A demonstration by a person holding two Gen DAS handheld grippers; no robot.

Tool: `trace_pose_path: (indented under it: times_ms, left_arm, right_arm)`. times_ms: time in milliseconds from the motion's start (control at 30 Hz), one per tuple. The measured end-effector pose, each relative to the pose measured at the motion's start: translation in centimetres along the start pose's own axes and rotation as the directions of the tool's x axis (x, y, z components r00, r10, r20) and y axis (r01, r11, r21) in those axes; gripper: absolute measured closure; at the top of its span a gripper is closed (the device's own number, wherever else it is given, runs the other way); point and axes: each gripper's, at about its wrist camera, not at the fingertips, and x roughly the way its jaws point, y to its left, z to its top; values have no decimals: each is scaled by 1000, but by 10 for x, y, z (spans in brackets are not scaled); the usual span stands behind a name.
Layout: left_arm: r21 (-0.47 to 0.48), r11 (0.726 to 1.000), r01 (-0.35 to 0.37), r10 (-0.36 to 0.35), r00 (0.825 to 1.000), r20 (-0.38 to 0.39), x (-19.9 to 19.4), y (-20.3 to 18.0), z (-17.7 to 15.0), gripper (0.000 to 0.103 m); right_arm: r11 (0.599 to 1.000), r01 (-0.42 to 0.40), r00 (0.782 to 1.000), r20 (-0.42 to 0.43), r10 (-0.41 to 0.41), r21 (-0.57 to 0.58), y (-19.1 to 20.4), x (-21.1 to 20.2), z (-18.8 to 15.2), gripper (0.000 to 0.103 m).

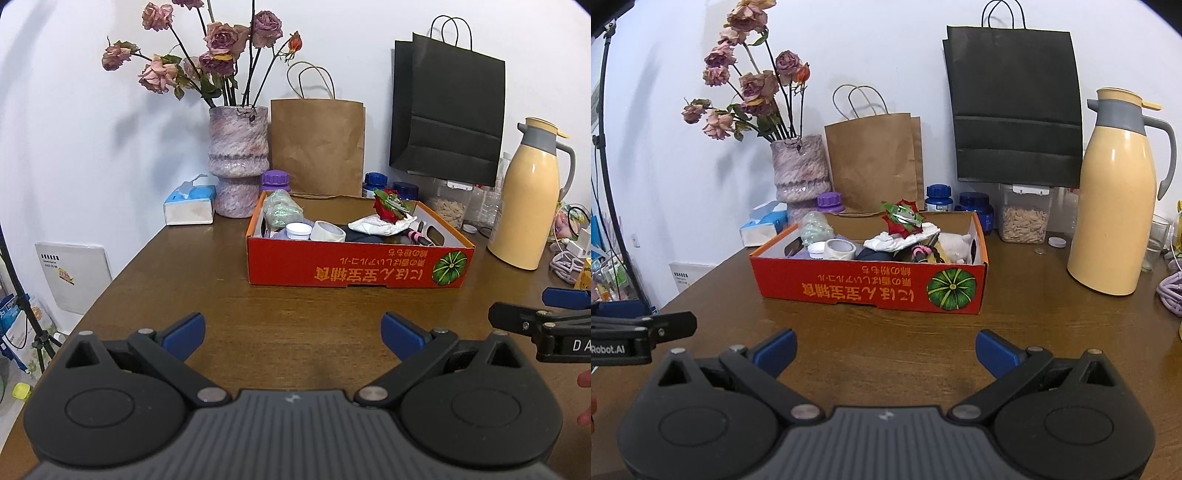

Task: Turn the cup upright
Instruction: 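Withdraw both grippers from the red box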

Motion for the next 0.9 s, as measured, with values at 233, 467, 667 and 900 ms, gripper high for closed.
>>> trace_pose_path:
  times_ms: [233, 467, 667, 900]
  left_arm:
    - [-2, 1000, 0, 0, 1000, 0, -6, 0, -4, 0]
    - [3, 1000, 4, -4, 1000, 3, -13, 0, -8, 0]
    - [2, 1000, 5, -5, 1000, 3, -14, 1, -9, 0]
    - [3, 1000, 9, -9, 1000, 5, -16, 2, -11, 0]
  right_arm:
    - [1000, -3, 1000, -4, 3, -12, 3, -7, -4, 0]
    - [1000, -3, 1000, -3, 3, -12, 3, -8, -5, 0]
    - [1000, -3, 1000, -3, 3, -14, 4, -8, -5, 0]
    - [1000, -3, 1000, -2, 3, -20, 9, -16, -8, 0]
